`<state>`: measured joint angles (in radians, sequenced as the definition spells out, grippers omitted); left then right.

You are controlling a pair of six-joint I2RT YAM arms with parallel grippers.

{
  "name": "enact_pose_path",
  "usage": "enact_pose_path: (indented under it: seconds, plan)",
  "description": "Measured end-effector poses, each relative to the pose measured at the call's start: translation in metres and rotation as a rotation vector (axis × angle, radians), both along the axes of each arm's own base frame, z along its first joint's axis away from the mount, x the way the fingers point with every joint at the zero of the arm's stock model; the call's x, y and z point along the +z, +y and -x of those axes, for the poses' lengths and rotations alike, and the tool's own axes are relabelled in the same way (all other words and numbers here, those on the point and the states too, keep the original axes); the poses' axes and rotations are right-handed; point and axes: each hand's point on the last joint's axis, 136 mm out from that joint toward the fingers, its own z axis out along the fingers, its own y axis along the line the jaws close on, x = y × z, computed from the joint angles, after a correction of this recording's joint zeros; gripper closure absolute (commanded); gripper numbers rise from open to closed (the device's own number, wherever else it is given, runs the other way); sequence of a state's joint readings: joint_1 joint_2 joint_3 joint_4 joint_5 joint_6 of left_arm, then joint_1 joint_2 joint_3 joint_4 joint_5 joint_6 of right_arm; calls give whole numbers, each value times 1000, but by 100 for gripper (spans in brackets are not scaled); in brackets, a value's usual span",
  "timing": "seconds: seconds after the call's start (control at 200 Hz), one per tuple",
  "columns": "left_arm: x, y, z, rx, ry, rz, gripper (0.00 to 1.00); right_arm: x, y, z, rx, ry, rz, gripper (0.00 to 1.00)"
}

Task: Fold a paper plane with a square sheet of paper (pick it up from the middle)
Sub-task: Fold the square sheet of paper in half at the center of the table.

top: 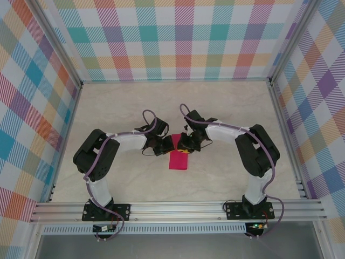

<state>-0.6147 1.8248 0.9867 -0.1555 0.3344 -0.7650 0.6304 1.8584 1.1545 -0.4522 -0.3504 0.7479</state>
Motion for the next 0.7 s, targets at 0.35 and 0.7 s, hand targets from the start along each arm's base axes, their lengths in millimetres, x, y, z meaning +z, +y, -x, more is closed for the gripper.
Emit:
enact_pose_path:
  seconds: [0.35, 0.7]
  plan:
    - [0, 0, 0, -1, 1, -6, 99, -22, -17, 9, -9, 17, 63, 82]
    - [-1, 1, 0, -1, 1, -7, 99, -25, -24, 11, 6, -72, 0, 89]
